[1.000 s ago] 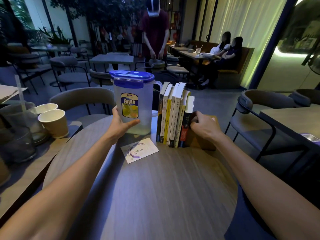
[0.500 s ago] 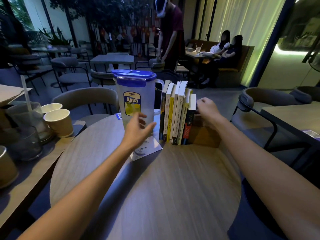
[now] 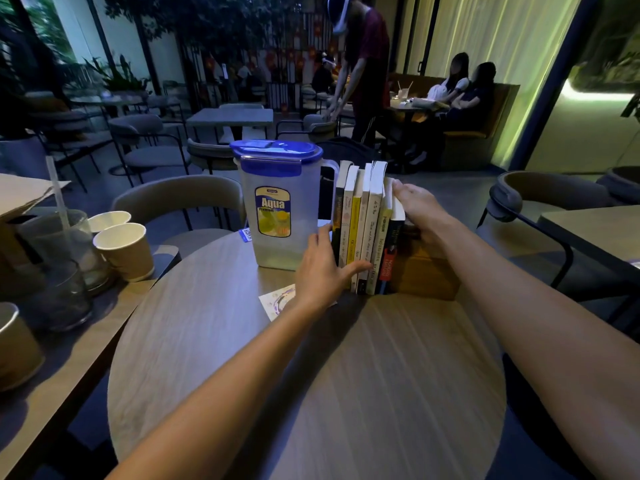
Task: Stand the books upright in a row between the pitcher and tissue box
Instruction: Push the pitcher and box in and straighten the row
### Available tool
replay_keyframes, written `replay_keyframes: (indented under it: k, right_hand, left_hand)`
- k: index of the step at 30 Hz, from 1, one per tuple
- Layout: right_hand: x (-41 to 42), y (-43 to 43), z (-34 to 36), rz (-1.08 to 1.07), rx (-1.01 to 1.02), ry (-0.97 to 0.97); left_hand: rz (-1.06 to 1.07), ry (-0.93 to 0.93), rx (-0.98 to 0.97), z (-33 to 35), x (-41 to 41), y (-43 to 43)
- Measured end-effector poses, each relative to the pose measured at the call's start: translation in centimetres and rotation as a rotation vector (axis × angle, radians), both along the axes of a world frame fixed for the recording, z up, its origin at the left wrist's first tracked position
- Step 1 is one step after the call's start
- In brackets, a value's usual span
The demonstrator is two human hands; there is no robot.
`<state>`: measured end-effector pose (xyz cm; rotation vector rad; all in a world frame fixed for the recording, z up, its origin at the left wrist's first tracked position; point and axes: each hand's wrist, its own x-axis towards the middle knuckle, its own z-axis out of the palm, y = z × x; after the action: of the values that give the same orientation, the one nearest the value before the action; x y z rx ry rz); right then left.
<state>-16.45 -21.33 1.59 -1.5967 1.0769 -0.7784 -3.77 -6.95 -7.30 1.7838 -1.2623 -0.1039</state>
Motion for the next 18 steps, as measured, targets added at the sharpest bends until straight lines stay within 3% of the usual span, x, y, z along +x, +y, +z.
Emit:
replay_keyframes:
  k: [18]
  right_hand:
    - [0.3, -0.8, 0.0, 0.005, 0.03, -0.029]
  left_hand:
    - [0.065, 0.057, -0.036, -1.2, -1.0, -1.4]
